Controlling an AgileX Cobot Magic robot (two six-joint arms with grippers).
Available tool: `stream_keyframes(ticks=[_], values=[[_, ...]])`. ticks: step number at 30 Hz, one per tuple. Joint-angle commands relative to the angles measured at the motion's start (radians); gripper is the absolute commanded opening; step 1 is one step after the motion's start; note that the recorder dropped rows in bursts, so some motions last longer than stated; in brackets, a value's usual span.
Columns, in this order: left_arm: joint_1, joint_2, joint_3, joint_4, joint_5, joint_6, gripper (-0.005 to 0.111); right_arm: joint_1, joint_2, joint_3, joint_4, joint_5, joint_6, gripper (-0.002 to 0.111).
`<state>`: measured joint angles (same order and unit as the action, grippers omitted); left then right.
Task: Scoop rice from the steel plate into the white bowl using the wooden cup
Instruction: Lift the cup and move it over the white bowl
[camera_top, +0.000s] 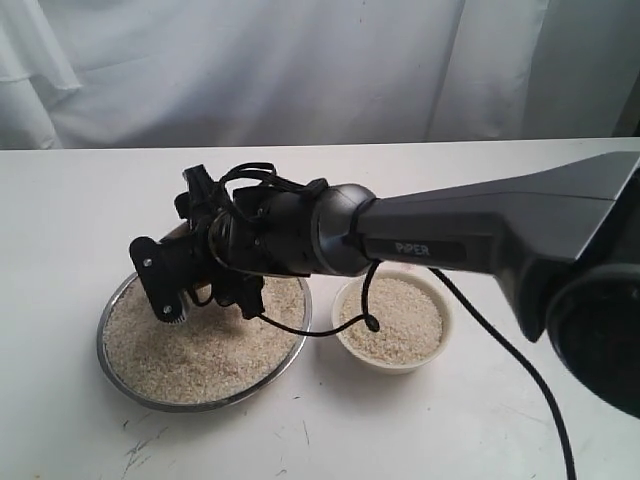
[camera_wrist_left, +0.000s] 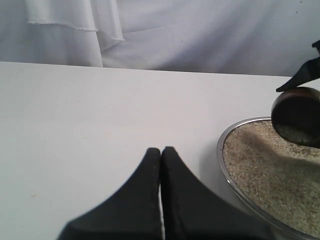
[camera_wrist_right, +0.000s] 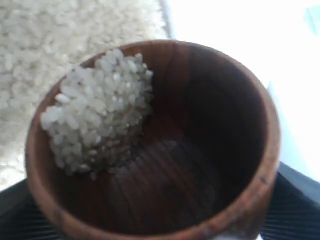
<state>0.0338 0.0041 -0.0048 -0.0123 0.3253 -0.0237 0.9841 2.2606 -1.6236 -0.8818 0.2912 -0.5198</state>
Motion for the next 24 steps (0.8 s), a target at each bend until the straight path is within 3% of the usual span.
stream_keyframes(ticks=[1, 7, 17, 24], values=[[-0.003, -0.004, 0.005, 0.000, -0.006, 0.000, 0.000, -0.014, -0.049, 0.002, 0.008, 0.026, -0.001, 0.000], [-0.003, -0.004, 0.005, 0.000, -0.006, 0.000, 0.000, -0.033, -0.128, 0.054, 0.013, 0.054, 0.003, 0.000], [-0.003, -0.004, 0.005, 0.000, -0.006, 0.000, 0.000, -0.134, -0.392, 0.377, -0.005, 0.058, -0.028, 0.000], [-0.003, -0.004, 0.005, 0.000, -0.006, 0.000, 0.000, -0.218, -0.505, 0.586, -0.163, 0.058, -0.028, 0.000]])
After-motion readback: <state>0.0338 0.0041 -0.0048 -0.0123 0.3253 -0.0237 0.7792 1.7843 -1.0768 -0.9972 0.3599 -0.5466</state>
